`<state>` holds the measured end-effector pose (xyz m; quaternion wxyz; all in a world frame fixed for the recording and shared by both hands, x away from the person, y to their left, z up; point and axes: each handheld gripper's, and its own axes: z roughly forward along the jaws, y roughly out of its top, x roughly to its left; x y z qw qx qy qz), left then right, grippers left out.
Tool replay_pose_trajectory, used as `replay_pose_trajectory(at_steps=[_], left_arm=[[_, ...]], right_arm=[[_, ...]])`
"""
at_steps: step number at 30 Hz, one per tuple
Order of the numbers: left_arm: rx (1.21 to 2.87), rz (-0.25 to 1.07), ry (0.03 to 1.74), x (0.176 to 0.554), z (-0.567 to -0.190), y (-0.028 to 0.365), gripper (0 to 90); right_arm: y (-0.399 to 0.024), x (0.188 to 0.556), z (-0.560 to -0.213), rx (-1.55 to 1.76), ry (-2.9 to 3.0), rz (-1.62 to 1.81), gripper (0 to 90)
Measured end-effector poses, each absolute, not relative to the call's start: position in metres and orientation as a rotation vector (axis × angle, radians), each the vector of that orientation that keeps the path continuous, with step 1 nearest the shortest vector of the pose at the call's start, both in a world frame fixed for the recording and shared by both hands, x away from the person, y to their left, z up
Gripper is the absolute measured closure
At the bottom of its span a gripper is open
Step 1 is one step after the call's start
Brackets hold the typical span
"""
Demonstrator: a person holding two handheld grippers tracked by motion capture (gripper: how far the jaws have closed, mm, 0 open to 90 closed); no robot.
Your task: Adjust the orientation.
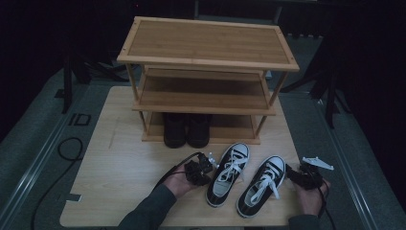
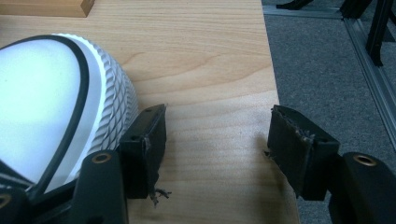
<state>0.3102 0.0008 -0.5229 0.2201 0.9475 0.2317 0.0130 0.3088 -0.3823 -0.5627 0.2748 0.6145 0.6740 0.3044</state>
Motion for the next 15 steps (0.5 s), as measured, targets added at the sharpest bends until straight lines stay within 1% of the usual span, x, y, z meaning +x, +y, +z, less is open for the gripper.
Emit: replay_pose_trajectory(at_steps=[3,6,9,11,12,15], left_arm=[[2.617,0.022,0.627,0.308,-0.523,-0.003,90.0],[2.618,0.013,0.613,0.305,-0.524,-0.006,90.0],[2.614,0.001,0.608,0.304,-0.524,-0.009,90.0],[2.614,0.001,0.608,0.304,-0.524,-0.009,90.0],[2.598,-0.026,0.603,0.303,-0.525,-0.012,90.0],[2.602,-0.022,0.605,0.302,-0.525,-0.013,90.0]], right_arm=[[-0.382,0.307,-0.561,1.654,1.826,0.809,37.3],[-0.382,0.305,-0.558,1.644,1.840,0.814,40.2],[-0.381,0.303,-0.554,1.643,1.870,0.832,49.7],[-0.380,0.303,-0.552,1.640,1.892,0.837,49.7],[-0.378,0.302,-0.550,1.622,1.945,0.840,60.2],[-0.375,0.299,-0.547,1.588,1.982,0.823,68.5]])
